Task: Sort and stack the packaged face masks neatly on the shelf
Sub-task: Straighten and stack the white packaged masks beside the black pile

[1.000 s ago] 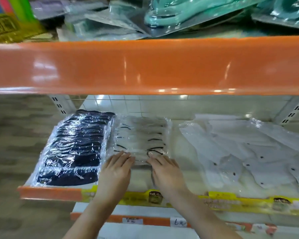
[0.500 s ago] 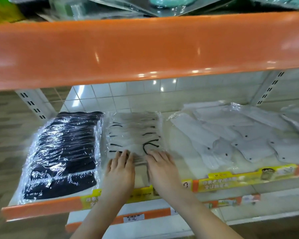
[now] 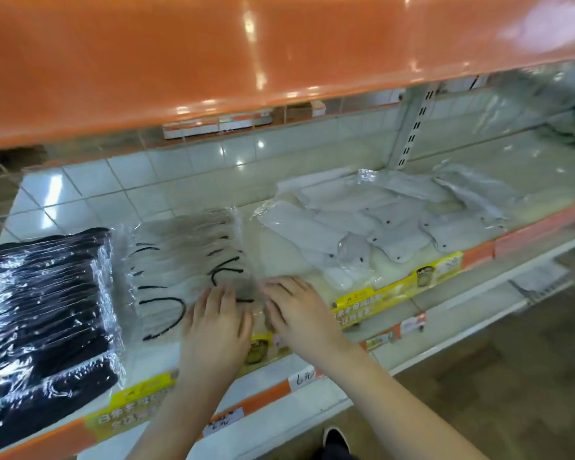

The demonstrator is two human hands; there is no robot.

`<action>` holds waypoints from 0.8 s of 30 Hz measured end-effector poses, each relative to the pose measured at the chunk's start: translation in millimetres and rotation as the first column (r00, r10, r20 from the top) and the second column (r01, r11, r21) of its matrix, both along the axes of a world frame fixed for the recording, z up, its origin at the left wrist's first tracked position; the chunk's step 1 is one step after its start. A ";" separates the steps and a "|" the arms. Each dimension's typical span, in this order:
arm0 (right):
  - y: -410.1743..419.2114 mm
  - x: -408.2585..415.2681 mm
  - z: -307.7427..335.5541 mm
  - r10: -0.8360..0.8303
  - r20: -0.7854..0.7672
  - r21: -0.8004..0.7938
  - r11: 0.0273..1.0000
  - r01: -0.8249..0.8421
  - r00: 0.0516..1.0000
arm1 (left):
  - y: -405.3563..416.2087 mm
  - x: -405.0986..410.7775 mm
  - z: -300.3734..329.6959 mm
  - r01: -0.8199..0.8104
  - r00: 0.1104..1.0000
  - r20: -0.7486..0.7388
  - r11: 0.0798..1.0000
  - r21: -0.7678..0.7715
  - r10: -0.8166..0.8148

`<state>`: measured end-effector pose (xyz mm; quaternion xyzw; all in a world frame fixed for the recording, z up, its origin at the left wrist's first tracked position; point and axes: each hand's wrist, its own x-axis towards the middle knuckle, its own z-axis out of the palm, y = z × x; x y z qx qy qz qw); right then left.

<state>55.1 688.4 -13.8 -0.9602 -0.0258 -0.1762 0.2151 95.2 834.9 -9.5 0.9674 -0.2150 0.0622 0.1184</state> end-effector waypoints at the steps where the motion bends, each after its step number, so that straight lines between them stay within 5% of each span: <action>1: -10.9 -5.0 0.2 -0.033 0.009 -0.001 0.999 0.033 0.999 | -8.0 -2.1 1.2 0.025 1.000 0.007 1.000 -0.010 -0.025; 15: -159.8 -52.9 -4.9 -0.376 -0.059 0.023 0.926 0.378 0.925 | -130.6 -5.1 0.5 0.294 0.956 -0.023 0.956 -0.007 -0.294; 20: -201.7 -45.2 -1.8 -0.368 -0.062 0.009 0.929 0.369 0.928 | -176.0 2.1 -1.2 0.322 0.946 -0.045 0.947 0.007 -0.321; 24: -239.1 -28.7 -0.2 -0.293 -0.302 -0.155 0.954 0.256 0.907 | -218.3 6.2 1.8 0.323 0.938 -0.136 0.946 0.004 -0.320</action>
